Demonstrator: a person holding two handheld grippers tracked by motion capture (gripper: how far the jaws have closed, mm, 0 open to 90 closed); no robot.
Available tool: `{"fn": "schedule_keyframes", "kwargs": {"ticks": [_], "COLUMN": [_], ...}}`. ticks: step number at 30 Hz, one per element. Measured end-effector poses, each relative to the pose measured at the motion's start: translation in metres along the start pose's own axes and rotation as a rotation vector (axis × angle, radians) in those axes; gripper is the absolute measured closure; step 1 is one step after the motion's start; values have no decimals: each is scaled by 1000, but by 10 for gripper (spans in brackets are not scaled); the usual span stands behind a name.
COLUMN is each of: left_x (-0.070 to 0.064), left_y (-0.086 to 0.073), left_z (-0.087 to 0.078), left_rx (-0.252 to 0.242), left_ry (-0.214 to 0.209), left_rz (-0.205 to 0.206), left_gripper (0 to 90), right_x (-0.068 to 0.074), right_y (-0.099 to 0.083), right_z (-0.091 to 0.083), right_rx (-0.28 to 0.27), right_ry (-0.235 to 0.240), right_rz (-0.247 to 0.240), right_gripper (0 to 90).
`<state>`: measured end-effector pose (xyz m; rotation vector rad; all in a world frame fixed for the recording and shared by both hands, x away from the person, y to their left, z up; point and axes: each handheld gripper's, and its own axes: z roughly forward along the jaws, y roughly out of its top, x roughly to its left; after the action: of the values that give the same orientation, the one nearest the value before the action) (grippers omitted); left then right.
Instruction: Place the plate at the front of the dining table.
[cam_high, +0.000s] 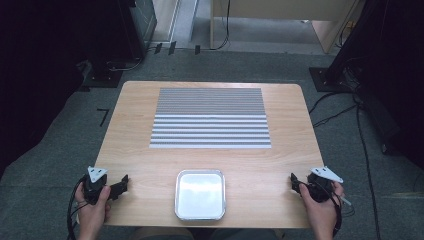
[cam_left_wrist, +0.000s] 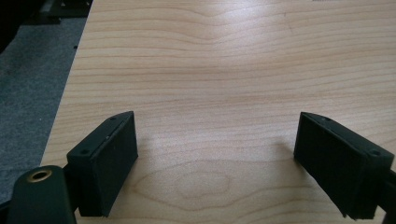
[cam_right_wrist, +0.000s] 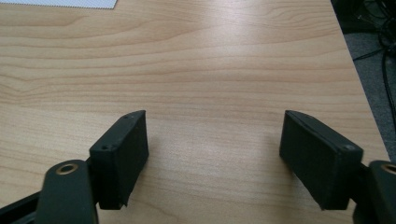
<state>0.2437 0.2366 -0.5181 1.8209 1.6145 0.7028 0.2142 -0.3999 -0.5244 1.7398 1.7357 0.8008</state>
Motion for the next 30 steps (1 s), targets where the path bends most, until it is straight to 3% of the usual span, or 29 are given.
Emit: {"fn": "schedule_keyframes", "kwargs": {"ticks": [5,9,20,30], "left_x": [0,-1,1,-2], "left_y": [0,-3,-2,0], "left_z": [0,-3,-2,0], "left_rx": [0,-2,3,14], "left_ry": [2,24,9,19], "left_rz": [-3,-22,-7,-14], "left_gripper": [131,131,109,100], "right_x": [-1,0,1,0], "right_y": [1,-2,-2,-2], "right_z": [1,-1,-1,-1], "right_rx": [11,9,8,8], "right_ry": [-17,-27,-25,-23], "right_rz": [15,22,21,20], "right_gripper": [144,152,157,157]}}
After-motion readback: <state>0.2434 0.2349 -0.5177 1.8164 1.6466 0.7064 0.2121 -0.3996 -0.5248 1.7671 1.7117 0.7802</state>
